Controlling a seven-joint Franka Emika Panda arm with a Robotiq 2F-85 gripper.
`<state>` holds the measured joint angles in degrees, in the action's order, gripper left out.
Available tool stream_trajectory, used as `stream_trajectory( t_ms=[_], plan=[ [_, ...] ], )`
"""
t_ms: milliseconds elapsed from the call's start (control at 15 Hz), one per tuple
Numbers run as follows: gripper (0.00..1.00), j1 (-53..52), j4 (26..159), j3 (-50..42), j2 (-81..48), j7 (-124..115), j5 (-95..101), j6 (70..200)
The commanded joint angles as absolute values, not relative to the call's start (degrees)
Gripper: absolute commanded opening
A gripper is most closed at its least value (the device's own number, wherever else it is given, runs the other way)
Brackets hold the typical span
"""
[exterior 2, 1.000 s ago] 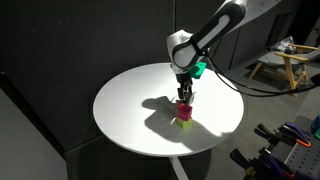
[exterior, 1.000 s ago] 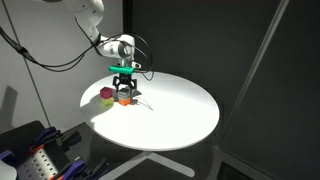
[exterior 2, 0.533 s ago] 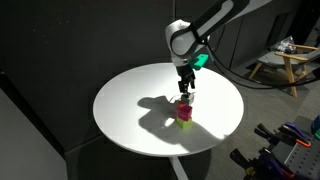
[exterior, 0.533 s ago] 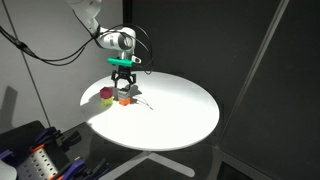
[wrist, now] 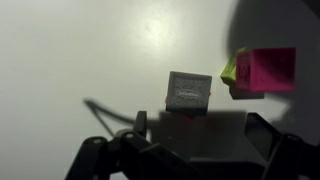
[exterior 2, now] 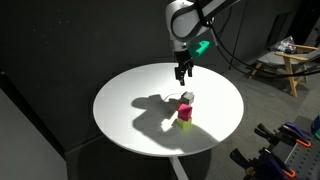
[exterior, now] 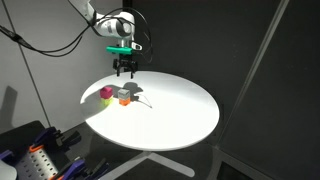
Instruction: Put the grey block on top of the orange block
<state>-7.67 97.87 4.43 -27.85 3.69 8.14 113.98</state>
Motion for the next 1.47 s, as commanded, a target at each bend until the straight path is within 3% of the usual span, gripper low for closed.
stream_trajectory(
  t_ms=[0, 1400],
  plan=[
    [1.0, -7.3, 99.9, 4.8, -23.9, 2.4, 6.4, 113.5],
    [1.0, -5.1, 117.3, 3.0, -3.9, -8.5, 0.6, 111.1]
  ],
)
